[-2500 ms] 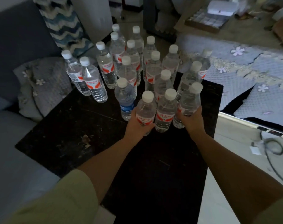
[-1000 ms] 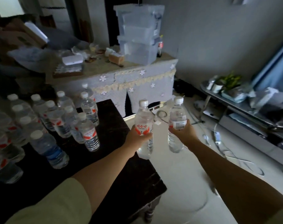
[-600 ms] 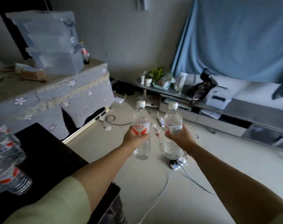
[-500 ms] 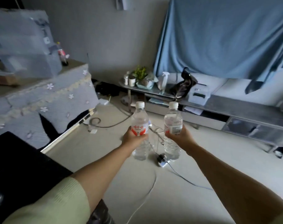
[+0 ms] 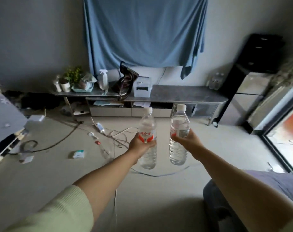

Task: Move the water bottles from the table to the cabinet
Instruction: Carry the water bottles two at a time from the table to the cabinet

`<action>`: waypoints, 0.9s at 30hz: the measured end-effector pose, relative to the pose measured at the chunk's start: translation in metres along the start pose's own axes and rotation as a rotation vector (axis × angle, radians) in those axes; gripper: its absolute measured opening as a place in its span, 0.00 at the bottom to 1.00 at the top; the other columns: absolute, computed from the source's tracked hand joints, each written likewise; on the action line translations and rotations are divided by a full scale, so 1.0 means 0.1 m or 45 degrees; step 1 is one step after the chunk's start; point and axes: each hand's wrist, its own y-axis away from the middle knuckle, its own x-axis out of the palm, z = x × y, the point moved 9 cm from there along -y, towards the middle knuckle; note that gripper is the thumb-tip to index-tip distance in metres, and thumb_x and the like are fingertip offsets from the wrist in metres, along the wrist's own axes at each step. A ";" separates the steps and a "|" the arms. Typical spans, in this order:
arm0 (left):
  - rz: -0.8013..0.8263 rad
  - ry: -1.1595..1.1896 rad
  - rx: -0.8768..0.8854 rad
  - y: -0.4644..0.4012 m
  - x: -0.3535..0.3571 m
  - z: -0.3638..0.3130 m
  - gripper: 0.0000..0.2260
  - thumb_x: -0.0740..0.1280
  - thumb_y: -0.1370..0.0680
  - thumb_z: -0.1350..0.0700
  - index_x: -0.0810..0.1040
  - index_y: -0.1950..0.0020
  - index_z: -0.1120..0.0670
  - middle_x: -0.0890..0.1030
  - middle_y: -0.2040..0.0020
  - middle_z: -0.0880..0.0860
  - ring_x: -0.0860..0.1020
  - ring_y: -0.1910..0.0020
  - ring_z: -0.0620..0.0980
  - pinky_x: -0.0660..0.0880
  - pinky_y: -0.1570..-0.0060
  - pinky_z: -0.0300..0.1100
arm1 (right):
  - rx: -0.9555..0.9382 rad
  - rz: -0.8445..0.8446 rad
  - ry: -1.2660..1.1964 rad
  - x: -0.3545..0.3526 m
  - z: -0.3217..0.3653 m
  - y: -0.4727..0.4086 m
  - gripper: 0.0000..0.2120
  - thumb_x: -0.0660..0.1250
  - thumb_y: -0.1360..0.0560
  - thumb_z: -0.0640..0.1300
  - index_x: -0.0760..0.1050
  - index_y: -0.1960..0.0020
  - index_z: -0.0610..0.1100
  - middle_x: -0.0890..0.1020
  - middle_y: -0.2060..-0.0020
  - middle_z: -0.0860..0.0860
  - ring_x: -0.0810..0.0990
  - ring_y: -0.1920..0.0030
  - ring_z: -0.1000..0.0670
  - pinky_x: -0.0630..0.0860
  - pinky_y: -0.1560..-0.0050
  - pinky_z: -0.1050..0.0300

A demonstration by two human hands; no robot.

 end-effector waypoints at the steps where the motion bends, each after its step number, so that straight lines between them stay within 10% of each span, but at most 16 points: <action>1: 0.029 -0.021 0.001 -0.07 0.13 -0.03 0.22 0.77 0.31 0.50 0.75 0.40 0.51 0.82 0.46 0.50 0.79 0.47 0.51 0.74 0.47 0.43 | 0.004 -0.025 -0.010 -0.13 -0.05 -0.02 0.11 0.74 0.28 0.39 0.77 0.48 0.42 0.83 0.55 0.42 0.83 0.56 0.46 0.80 0.52 0.53; 16: 0.449 -0.134 0.108 -2.00 1.67 -0.89 0.19 0.77 0.34 0.48 0.77 0.46 0.49 0.84 0.52 0.49 0.81 0.52 0.50 0.75 0.54 0.42 | 0.003 -0.431 -0.040 -1.60 -0.25 -1.34 0.05 0.72 0.26 0.39 0.77 0.56 0.46 0.82 0.62 0.47 0.80 0.62 0.51 0.77 0.58 0.60; 27: 0.586 -0.240 0.121 -3.46 2.51 -1.53 0.18 0.74 0.38 0.46 0.79 0.52 0.51 0.84 0.58 0.49 0.82 0.57 0.49 0.74 0.60 0.40 | 0.068 -0.670 -0.211 -2.49 -0.45 -2.43 0.09 0.73 0.28 0.37 0.77 0.53 0.48 0.82 0.58 0.45 0.80 0.56 0.47 0.78 0.48 0.47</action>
